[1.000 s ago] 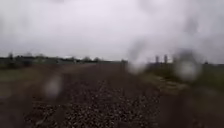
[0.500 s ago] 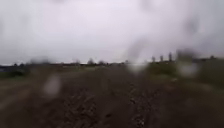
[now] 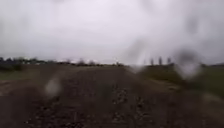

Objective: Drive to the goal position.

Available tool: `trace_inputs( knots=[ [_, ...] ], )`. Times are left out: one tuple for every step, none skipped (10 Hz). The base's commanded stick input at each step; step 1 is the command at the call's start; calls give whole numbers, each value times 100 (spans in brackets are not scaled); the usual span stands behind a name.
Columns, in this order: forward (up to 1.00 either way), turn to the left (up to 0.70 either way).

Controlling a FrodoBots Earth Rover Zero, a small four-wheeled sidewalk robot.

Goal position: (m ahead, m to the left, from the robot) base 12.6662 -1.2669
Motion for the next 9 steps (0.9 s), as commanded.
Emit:
trace_inputs(
  knots=[
    [100,0],
    [100,0],
    [100,0],
    [100,0],
    [100,3],
    [100,5],
    [100,21],
    [100,38],
    [100,19]
  ],
)
